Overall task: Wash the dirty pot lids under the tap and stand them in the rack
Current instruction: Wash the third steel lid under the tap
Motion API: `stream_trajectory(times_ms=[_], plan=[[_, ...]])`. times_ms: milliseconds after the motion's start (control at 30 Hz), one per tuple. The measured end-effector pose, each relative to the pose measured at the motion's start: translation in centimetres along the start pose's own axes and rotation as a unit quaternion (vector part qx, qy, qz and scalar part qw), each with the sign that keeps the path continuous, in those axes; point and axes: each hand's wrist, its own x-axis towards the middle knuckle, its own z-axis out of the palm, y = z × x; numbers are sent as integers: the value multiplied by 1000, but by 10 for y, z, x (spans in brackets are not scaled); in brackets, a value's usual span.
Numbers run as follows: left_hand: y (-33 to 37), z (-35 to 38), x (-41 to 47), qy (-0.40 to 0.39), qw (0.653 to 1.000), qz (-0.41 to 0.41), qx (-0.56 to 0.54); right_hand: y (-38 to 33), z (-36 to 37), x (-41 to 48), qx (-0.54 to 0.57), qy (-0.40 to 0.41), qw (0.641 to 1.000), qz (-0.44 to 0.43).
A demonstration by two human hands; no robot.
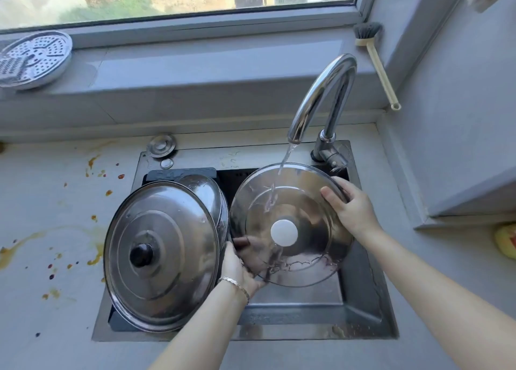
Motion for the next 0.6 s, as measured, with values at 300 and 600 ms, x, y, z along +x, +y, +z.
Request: stream_trajectory(times_ms=[300,600], plan=[[6,-1,0,-1,977,167,129,38,18,-10,-19,-31,966,257],[5,19,-58,91,728,327,596,8,26,-4,106,-138,903,392]])
